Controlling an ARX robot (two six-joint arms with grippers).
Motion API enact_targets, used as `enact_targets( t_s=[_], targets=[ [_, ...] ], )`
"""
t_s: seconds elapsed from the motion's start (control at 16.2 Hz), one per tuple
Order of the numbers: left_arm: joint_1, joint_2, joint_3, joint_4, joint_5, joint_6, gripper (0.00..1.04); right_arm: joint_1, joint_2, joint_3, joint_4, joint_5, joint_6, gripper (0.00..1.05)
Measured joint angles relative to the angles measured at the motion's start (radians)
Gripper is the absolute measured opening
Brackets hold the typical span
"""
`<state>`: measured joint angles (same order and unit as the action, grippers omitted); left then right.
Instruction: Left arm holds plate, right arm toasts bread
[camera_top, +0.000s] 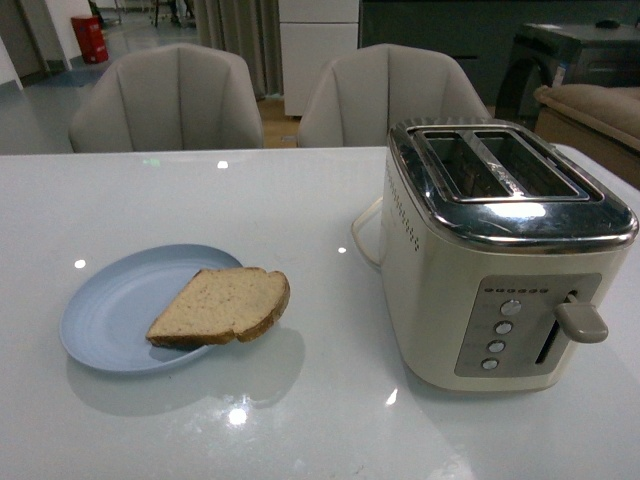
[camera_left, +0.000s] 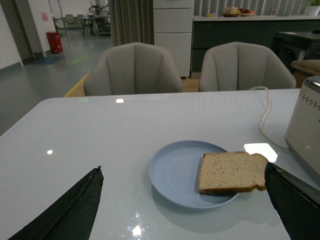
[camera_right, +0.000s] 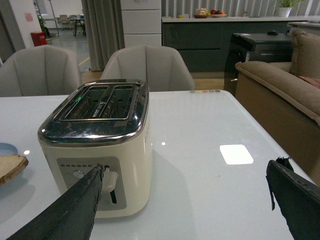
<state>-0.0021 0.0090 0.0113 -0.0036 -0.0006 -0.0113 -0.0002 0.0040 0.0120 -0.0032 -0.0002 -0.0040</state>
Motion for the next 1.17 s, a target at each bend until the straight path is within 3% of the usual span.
enact_targets(
  t_s=[1.17],
  targets=[
    [0.000,0.000,0.000,0.000,0.000,0.000,0.98,0.000,0.000,0.000,0.000,0.000,0.000,0.98]
  ],
)
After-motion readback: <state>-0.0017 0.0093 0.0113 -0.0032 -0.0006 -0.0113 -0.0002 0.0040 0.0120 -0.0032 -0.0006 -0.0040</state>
